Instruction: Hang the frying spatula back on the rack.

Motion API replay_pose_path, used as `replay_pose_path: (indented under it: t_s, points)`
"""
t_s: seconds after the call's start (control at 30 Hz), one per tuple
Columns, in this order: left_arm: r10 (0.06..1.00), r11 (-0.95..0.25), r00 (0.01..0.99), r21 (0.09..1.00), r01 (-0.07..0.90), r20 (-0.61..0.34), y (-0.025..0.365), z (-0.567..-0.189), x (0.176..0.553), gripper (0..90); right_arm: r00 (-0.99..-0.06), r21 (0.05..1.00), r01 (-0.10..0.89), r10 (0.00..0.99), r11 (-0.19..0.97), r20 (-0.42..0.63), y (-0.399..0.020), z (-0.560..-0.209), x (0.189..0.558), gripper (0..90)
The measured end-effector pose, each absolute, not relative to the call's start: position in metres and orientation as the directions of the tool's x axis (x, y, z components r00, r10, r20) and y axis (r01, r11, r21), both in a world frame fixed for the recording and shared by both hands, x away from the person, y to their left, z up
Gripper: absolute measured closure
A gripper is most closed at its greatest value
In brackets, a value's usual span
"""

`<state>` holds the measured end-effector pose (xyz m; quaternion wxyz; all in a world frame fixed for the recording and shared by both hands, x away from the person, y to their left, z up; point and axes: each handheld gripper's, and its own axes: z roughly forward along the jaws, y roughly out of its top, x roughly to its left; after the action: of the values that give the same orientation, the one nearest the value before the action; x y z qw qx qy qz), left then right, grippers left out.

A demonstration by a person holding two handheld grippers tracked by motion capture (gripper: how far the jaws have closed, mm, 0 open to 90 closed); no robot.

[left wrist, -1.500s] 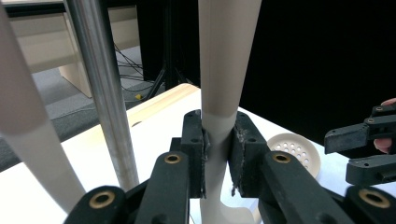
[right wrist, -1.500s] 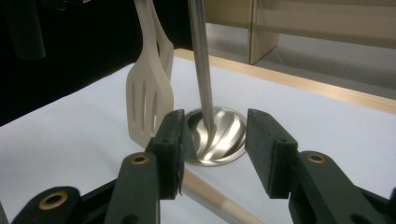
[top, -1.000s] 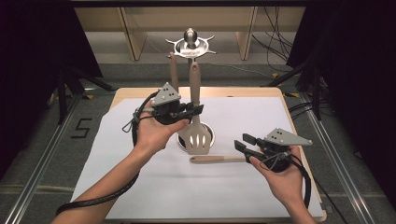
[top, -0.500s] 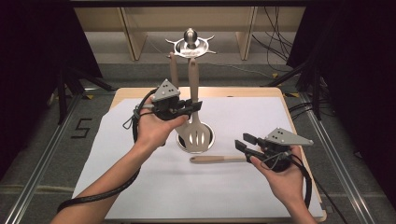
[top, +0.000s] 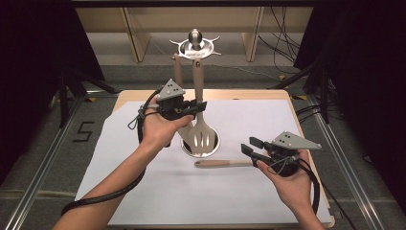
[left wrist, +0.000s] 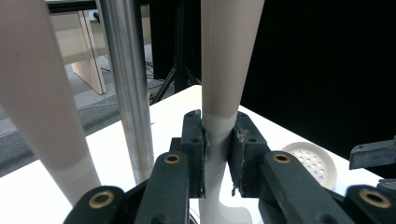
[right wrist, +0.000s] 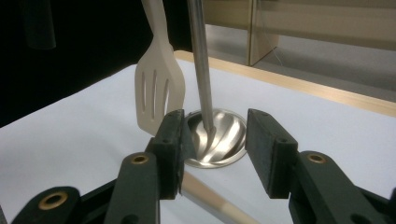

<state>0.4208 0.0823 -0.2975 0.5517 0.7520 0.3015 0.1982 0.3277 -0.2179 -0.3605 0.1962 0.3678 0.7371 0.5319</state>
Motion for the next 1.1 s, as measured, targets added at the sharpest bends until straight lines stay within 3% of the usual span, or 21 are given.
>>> replay_pose_path:
  t_s: [0.07, 0.1, 0.2, 0.3, 0.33, 0.5, 0.67, 0.93, 1.1]
  points:
    - [0.671, -0.212, 0.74, 0.95, 0.23, -0.03, 0.082, -0.298, 0.421, 76.6, -0.65, 0.923, 0.348, 0.752, 0.162, 0.113, -0.218, -0.36, 0.327, 58.5]
    - [0.682, -0.172, 0.726, 0.947, 0.272, -0.085, 0.08, -0.299, 0.418, 76.6, -0.648, 0.923, 0.348, 0.754, 0.164, 0.11, -0.218, -0.361, 0.327, 58.5]
    - [0.672, -0.209, 0.74, 0.95, 0.23, -0.032, 0.083, -0.299, 0.422, 76.3, -0.641, 0.916, 0.366, 0.758, 0.165, 0.119, -0.218, -0.361, 0.326, 58.3]
    - [0.659, -0.199, 0.751, 0.951, 0.236, -0.048, 0.084, -0.299, 0.421, 75.7, -0.657, 0.923, 0.343, 0.747, 0.173, 0.104, -0.218, -0.362, 0.328, 58.1]
    - [0.663, -0.159, 0.741, 0.949, 0.273, -0.102, 0.083, -0.3, 0.417, 74.2, -0.66, 0.927, 0.328, 0.746, 0.182, 0.087, -0.218, -0.362, 0.329, 58.0]
    - [0.672, -0.166, 0.737, 0.956, 0.24, -0.069, 0.093, -0.3, 0.407, 63.1, -0.645, 0.919, 0.361, 0.754, 0.161, 0.121, -0.216, -0.363, 0.327, 57.7]
    - [0.69, -0.138, 0.721, 0.968, 0.208, -0.056, 0.111, -0.295, 0.398, 67.9, -0.639, 0.908, 0.387, 0.757, 0.162, 0.137, -0.215, -0.362, 0.324, 57.7]
    - [0.743, -0.056, 0.667, 0.987, 0.149, -0.058, 0.126, -0.268, 0.394, 88.3, -0.653, 0.92, 0.348, 0.751, 0.181, 0.099, -0.214, -0.363, 0.327, 57.7]
    - [0.748, -0.015, 0.66, 0.994, 0.108, -0.061, 0.131, -0.254, 0.4, 89.2, -0.651, 0.92, 0.346, 0.753, 0.185, 0.093, -0.215, -0.363, 0.327, 57.7]
